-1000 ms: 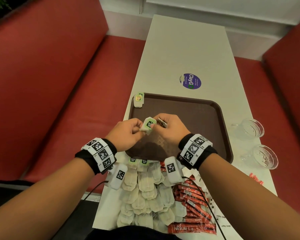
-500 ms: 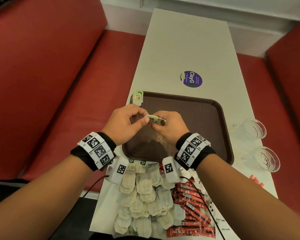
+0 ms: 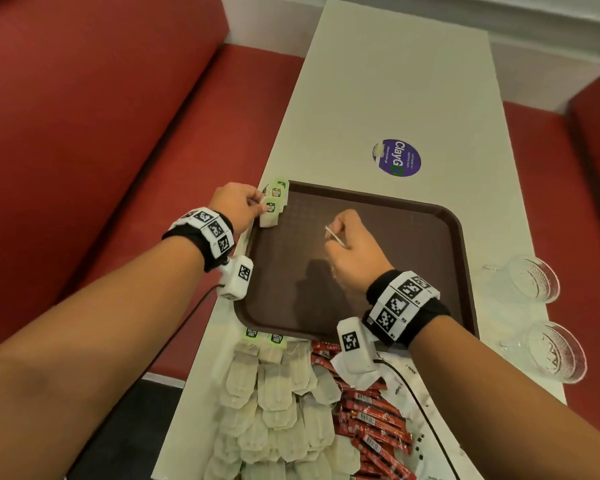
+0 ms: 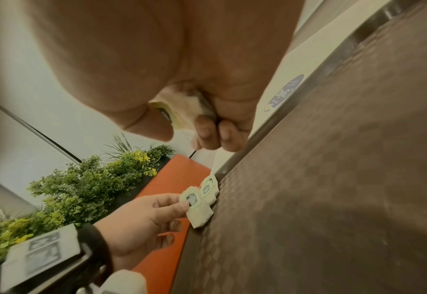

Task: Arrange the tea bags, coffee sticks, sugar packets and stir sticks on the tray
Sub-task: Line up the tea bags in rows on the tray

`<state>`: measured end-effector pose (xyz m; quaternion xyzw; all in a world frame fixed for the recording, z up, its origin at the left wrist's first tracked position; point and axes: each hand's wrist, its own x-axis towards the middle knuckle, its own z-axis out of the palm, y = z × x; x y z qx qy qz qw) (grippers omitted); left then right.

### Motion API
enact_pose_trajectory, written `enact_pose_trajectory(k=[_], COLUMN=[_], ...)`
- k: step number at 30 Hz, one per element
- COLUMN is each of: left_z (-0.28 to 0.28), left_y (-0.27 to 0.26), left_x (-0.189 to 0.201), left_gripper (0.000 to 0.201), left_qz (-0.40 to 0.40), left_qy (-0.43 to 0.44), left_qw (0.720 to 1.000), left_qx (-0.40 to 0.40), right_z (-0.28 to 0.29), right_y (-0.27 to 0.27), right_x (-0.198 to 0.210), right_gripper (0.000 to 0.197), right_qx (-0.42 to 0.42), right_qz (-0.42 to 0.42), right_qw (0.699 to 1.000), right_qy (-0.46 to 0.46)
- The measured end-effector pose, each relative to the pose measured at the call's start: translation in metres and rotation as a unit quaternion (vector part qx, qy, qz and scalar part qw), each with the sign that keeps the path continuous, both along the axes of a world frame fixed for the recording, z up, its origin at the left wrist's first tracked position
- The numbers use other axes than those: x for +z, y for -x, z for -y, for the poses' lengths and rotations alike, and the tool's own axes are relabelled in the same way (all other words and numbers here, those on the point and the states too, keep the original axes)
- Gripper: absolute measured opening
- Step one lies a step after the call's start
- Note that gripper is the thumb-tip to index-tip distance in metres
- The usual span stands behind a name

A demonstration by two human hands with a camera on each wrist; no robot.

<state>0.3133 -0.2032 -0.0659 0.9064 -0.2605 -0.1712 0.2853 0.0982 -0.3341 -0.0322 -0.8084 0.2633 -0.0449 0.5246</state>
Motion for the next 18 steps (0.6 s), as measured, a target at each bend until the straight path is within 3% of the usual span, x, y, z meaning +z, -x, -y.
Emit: enact_pose_trajectory(k=[9,12,15,18], left_z=[0.03,0.041,0.058,0.07], left_y=[-0.028,-0.028,-0.02,-0.018], left_x=[-0.017,-0.013,-0.009,-0.011], left_gripper=[0.02,0.022,0.038,0.056], left_qz=[0.023,0.052,0.079,0.112], left_qy=[-0.053,-0.083,-0.176,-0.239], left_qw=[0.996,0.995,0.981,0.964], left_qx=[0.062,0.036,-0.028,-0.039], right_z=[0.014,0.015,0.017,0.019], right_y=[0.002,0.004,0.005,0.004], right_x=[-0.005,-0.006,-0.005,-0.005], right_gripper=[0.008,0.006,0.004,0.005], right_qx=[0.038,0.038,0.034,0.036], right_qz=[-0.003,-0.002,-0.004,-0.009], right_qw=[0.999,0.999,0.999,0.999], right_qy=[0.0,-0.008,0.002,0.026])
